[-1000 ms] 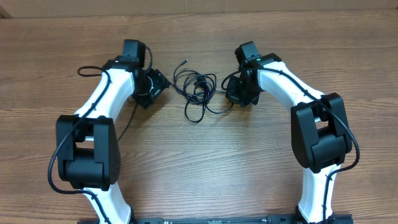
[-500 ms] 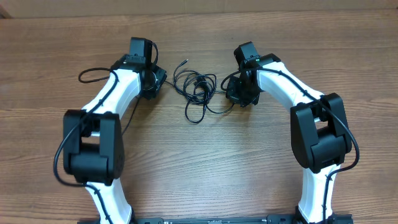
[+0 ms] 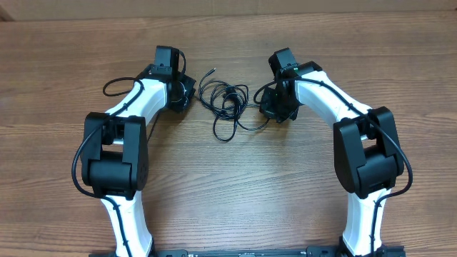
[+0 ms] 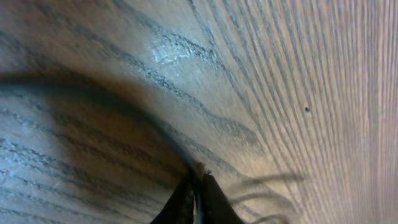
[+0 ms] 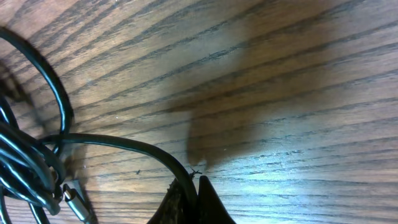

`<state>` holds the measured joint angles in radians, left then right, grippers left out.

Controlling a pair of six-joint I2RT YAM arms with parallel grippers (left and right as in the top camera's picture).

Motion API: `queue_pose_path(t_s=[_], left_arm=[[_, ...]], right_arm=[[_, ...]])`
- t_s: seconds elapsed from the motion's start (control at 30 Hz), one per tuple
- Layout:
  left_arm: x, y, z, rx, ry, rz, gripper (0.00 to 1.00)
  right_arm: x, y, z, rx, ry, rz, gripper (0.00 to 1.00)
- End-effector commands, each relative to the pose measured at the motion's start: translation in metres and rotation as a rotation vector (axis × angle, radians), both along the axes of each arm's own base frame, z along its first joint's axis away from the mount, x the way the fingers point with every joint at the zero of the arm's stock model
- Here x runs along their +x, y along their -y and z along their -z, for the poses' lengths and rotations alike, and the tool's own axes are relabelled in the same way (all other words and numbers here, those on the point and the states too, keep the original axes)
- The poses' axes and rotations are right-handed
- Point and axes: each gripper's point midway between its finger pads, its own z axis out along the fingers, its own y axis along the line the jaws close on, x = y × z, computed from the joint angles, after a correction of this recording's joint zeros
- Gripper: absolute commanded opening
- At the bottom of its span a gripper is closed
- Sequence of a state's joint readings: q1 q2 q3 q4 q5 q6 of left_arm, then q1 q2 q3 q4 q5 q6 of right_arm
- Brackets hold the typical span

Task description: Untangle cables

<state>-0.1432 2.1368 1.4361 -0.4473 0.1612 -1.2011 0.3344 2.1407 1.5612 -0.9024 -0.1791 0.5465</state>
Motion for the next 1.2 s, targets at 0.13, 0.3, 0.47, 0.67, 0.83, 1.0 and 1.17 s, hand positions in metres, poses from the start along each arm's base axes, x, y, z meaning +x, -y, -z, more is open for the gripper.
queue_pose_path(t_s=[0.13,0.3,0.47,0.67,0.83,1.0,1.17], left_arm=[[-0.046,-0.005,0.050,0.078,-0.190,0.113,0.04],[-0.068,-0.010,0.054,0.103,-0.270,0.179,0.04],[-0.085,-0.016,0.046,0.132,-0.326,0.353,0.04],[-0.104,-0.062,0.026,0.308,-0.462,0.464,0.04],[-0.116,-0.095,0.018,0.438,-0.539,0.550,0.04],[-0.125,-0.123,0.013,0.519,-0.602,0.568,0.04],[-0.133,-0.150,0.008,0.573,-0.662,0.537,0.04]], right_arm=[[-0.001,0.001,0.004,-0.008,-0.009,0.003,0.04],[-0.001,0.001,0.005,-0.010,-0.013,0.003,0.04],[-0.002,0.002,0.005,-0.013,-0.003,-0.044,0.04],[-0.009,0.017,0.007,-0.058,-0.032,-0.084,0.04],[-0.009,0.057,0.010,-0.199,-0.049,-0.039,0.04],[0.006,0.111,0.007,-0.399,0.000,0.025,0.04],[0.023,0.140,0.004,-0.447,0.052,-0.011,0.04]])
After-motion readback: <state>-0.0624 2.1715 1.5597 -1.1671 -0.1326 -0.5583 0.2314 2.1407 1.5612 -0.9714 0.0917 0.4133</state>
